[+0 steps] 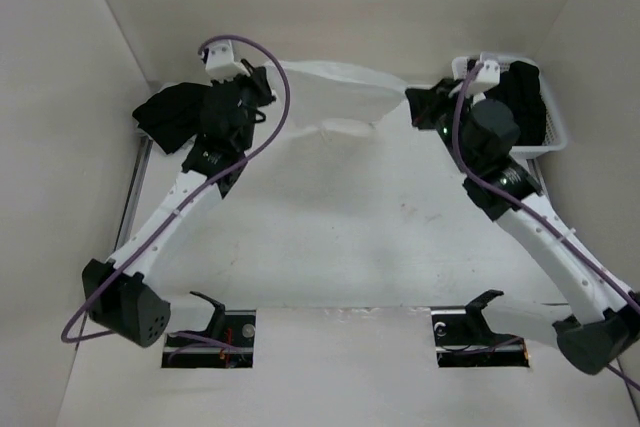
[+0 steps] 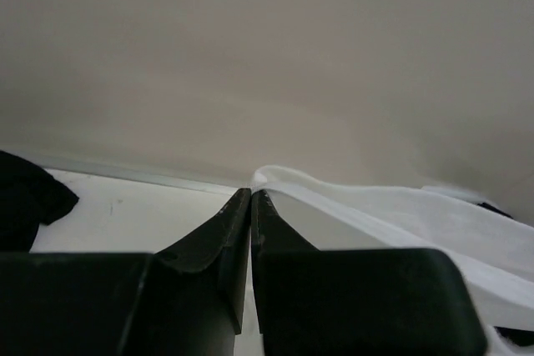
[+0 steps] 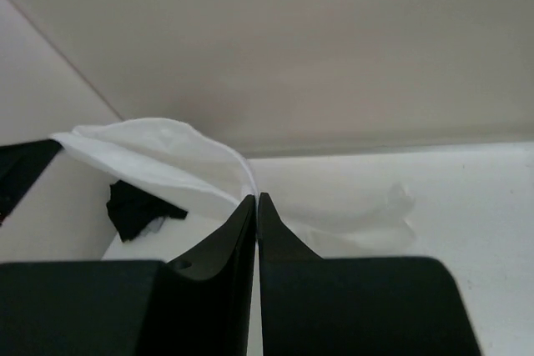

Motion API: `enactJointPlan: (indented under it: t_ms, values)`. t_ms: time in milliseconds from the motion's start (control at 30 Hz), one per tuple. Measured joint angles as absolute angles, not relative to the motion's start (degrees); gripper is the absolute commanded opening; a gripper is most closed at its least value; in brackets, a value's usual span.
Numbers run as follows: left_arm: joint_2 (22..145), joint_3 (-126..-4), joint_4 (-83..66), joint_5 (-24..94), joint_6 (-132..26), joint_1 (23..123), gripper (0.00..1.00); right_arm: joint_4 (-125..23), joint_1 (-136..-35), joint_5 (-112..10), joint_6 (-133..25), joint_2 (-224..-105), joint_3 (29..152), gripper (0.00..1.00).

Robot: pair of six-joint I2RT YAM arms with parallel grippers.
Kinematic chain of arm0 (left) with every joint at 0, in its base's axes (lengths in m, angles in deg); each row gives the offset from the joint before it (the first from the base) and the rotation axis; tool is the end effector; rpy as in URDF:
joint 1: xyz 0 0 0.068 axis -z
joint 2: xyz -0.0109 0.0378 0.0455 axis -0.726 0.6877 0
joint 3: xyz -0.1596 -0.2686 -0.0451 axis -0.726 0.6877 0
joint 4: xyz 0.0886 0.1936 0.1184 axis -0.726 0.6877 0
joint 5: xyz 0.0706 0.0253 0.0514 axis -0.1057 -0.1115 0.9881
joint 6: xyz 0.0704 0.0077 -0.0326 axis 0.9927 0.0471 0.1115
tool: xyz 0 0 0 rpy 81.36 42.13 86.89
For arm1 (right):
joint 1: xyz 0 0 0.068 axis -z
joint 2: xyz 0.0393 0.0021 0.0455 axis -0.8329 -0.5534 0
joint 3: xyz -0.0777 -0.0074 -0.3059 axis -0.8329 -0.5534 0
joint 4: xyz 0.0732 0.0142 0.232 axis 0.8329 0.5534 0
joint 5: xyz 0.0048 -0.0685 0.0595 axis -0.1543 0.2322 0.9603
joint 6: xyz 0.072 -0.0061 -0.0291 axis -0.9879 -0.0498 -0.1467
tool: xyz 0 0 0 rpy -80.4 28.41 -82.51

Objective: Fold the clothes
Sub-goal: Flatten the tank top out

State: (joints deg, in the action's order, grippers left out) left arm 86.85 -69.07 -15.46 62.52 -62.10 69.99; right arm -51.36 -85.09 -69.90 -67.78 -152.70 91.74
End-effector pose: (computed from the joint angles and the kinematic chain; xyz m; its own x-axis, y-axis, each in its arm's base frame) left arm 0.3043 -0.1082 0.4821 0.0696 -0.3938 -0.9165 0.1107 0.9162 -0.3852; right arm 0.2410 0.1166 0.5057 -0.0082 0.3847 -0.9230 -0.3110 0.8763 0.3680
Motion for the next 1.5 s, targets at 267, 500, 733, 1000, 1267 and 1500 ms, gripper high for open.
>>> enactJointPlan:
  t_ms: [267,500,733,1000,1267,1500]
  values:
    - [64.2,-29.4,-21.7,81.5,-58.1,84.9,0.30,-51.1,-99.1,-71.4,-72.6,-131.4,53.7,0.10]
    - [31.4,-9.3,-5.8,103.9,-67.8,110.2,0.43,-44.0,-114.6,-72.9,-89.8,-125.5,31.9,0.47]
    - [47.0,-19.4,-0.3,103.0,-75.2,107.8,0.43,-39.8,-115.2,-78.2,-98.3,-123.1,34.6,0.30]
    - [67.8,-19.8,1.0,78.2,-81.6,84.0,0.39,-38.6,-110.2,-80.6,-101.8,-132.7,35.5,0.36]
    - [70.4,-15.7,-3.2,60.3,-84.2,71.2,0.35,-43.8,-103.6,-79.9,-101.1,-136.3,35.4,0.35]
    - [75.2,-15.0,-5.9,54.2,-84.3,69.4,0.29,-46.0,-102.9,-78.8,-101.2,-136.8,33.2,0.50]
